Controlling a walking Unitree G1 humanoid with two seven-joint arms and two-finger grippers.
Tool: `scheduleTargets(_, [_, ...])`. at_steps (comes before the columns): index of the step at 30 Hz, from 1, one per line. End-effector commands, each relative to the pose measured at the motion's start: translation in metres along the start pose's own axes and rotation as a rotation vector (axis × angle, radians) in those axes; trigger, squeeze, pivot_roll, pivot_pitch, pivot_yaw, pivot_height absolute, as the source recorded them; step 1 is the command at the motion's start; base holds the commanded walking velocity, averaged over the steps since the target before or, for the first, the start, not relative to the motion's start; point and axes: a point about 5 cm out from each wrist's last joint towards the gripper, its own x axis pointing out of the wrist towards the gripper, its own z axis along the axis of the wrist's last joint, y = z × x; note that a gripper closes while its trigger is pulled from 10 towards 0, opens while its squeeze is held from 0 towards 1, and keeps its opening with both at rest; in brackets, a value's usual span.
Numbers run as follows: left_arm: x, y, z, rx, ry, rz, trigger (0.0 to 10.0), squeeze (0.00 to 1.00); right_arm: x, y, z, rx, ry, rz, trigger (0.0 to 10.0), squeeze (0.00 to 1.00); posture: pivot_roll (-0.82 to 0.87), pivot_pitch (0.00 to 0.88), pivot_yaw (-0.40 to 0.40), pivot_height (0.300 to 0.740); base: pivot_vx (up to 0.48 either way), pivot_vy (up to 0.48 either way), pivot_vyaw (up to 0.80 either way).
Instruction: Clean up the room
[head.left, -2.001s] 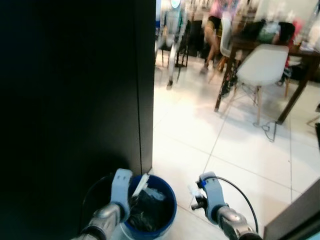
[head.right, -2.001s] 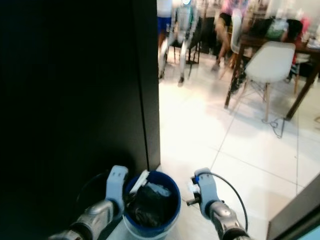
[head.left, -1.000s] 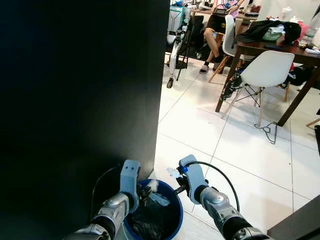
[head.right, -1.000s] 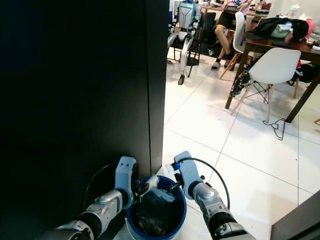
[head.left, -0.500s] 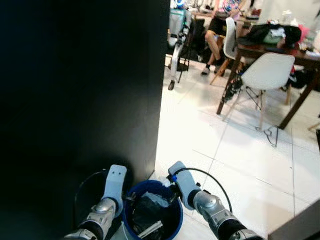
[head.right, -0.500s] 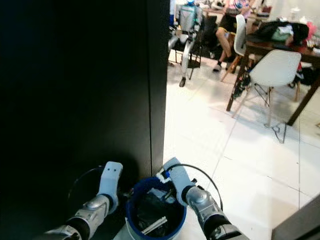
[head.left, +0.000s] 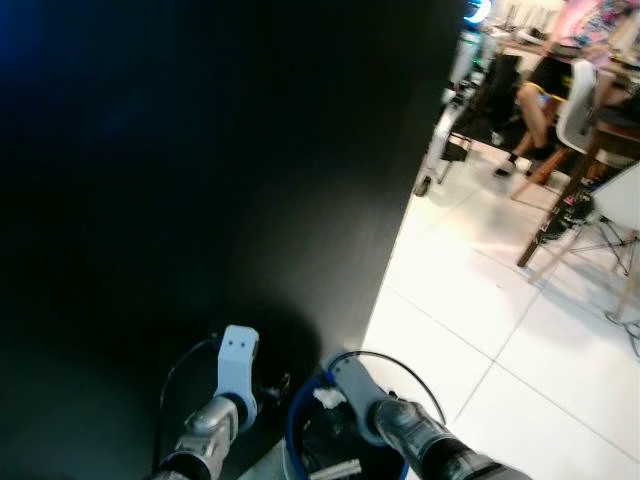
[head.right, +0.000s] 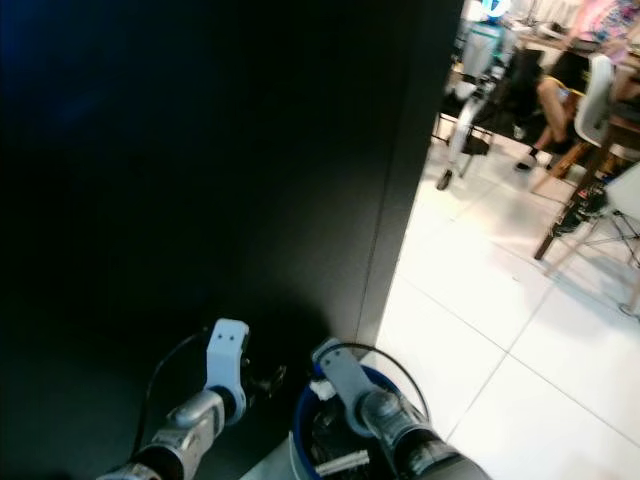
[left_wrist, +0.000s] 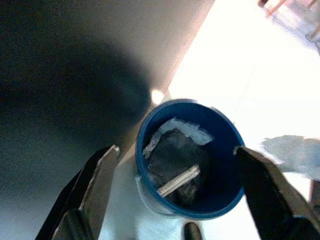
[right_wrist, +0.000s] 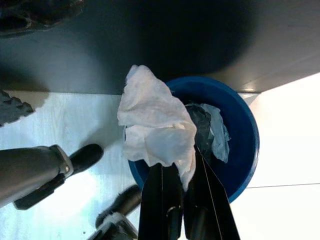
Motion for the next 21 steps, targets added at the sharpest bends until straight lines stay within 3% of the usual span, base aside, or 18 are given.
scheduleTargets(1, [-0.001, -0.005, -0.004, 0.000, 0.010, -0.045, 10.0, 0.00, -0.001, -0.005, -0.011, -0.022, 0.061, -0.043, 10.0, 0.00, 0.19, 0.069, -0.073, 0.724, 0.000, 0.000, 0.00])
scheduleTargets(3, [-0.001, -0.011, -0.006, 0.009, 0.014, -0.096, 10.0, 0.00, -0.002, -0.007, -0.011, -0.030, 0.072, -0.071, 10.0, 0.00, 0.20, 0.072, -0.075, 0.724, 0.000, 0.000, 0.00])
scheduleTargets(4, [-0.001, -0.021, -0.008, 0.027, 0.016, -0.198, 10.0, 0.00, -0.002, -0.011, -0.012, -0.038, 0.090, -0.122, 10.0, 0.00, 0.20, 0.076, -0.078, 0.724, 0.000, 0.000, 0.00])
scheduleTargets(6, [-0.001, -0.021, -0.008, 0.027, 0.016, -0.198, 10.0, 0.00, -0.002, -0.011, -0.012, -0.038, 0.090, -0.122, 10.0, 0.00, 0.20, 0.076, -0.078, 0.724, 0.000, 0.000, 0.00])
scheduleTargets(9, [-0.004, -0.027, -0.010, 0.060, 0.009, -0.299, 10.0, 0.00, -0.005, -0.018, -0.017, -0.065, 0.135, -0.179, 10.0, 0.00, 0.21, 0.082, -0.079, 0.724, 0.000, 0.000, 0.00])
scheduleTargets(20, [-0.006, -0.033, -0.007, 0.127, -0.009, -0.390, 10.0, 0.00, -0.006, -0.021, -0.022, -0.046, 0.157, -0.230, 10.0, 0.00, 0.22, 0.090, -0.082, 0.724, 0.000, 0.000, 0.00])
scheduleTargets(21, [-0.005, -0.033, -0.004, 0.131, -0.020, -0.396, 10.0, 0.00, -0.006, -0.023, -0.022, -0.054, 0.154, -0.254, 10.0, 1.00, 0.23, 0.095, -0.081, 0.724, 0.000, 0.000, 0.00])
